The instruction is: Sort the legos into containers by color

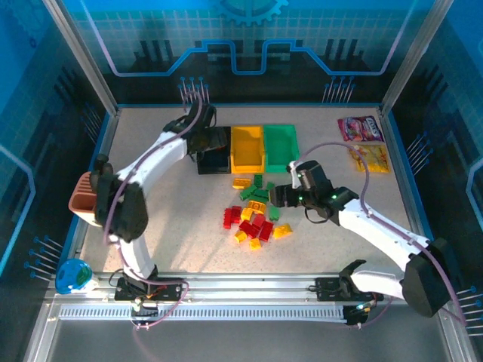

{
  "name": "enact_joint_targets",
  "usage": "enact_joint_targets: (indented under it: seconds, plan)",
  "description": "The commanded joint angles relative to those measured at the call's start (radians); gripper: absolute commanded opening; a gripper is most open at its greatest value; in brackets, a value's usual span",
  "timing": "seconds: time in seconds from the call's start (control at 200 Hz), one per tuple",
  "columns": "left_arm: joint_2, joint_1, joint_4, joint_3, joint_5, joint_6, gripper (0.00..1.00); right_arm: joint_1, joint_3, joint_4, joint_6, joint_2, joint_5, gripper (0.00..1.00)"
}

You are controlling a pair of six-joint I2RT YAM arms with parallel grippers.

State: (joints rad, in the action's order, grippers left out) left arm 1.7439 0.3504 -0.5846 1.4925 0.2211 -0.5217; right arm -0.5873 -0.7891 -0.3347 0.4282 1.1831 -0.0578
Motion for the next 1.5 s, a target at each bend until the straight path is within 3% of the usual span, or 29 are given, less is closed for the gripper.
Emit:
enact_joint_targets:
  seconds: [0.0,0.16,0.47,0.791,1.491]
  plan:
    - [-0.219,0.033,0.16,-0.19,0.027,-0.004,0.81,-0.099,-0.099,-0.086,-0.034,0.037,-0.08,0.8]
    - [-0.473,0.065,0.286,-0.521,0.044,-0.072,0.83,-0.264,-0.221,-0.138,0.007,0.148,-0.147,0.76]
    - [-0.792,0.091,0.166,-0.818,0.119,-0.125,0.83,-0.495,-0.491,-0.231,0.161,0.511,-0.225,0.65]
    - [-1.016,0.093,0.041,-0.899,0.158,-0.157,0.83,-0.52,-0.651,-0.36,0.333,0.708,-0.287,0.6]
    - [-1.084,0.094,0.005,-0.936,0.161,-0.182,0.83,-0.526,-0.782,-0.425,0.382,0.903,-0.326,0.48]
